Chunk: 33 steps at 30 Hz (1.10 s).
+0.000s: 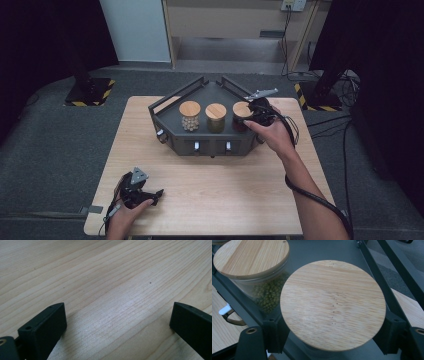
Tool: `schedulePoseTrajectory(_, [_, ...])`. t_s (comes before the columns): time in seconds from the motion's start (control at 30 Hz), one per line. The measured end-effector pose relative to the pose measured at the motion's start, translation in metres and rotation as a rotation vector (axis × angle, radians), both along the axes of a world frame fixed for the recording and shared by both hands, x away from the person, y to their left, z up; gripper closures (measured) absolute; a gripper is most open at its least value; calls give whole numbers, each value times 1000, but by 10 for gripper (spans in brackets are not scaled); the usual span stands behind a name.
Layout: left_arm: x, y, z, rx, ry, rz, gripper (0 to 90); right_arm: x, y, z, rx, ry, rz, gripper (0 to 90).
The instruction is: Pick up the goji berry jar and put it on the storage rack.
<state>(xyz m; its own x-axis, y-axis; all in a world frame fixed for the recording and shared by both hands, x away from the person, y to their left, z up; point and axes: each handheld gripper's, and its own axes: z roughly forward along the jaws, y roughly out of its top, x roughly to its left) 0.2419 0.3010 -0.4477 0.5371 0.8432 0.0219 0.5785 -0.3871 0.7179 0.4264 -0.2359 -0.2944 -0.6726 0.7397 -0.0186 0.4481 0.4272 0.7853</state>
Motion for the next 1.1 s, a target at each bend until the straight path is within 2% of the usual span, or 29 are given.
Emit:
schedulePoseTrajectory(0.57, [0,0,0,0,0,0,0,0,-2,-2,12,2,2,258])
schedulePoseTrajectory(0.6, [0,0,0,0,0,0,0,1,-3,-2,14,4,3,251])
schedulePoseTrajectory(0.67, [0,0,0,0,0,0,0,1,-4,-2,23,10,-2,174])
schedulePoseTrajectory(0.77, [0,0,0,0,0,0,0,1,-2,-1,0,10,-3,130])
schedulePoseTrajectory(1.1, [0,0,0,0,0,0,0,-7,-5,0,-7,-14,8,67])
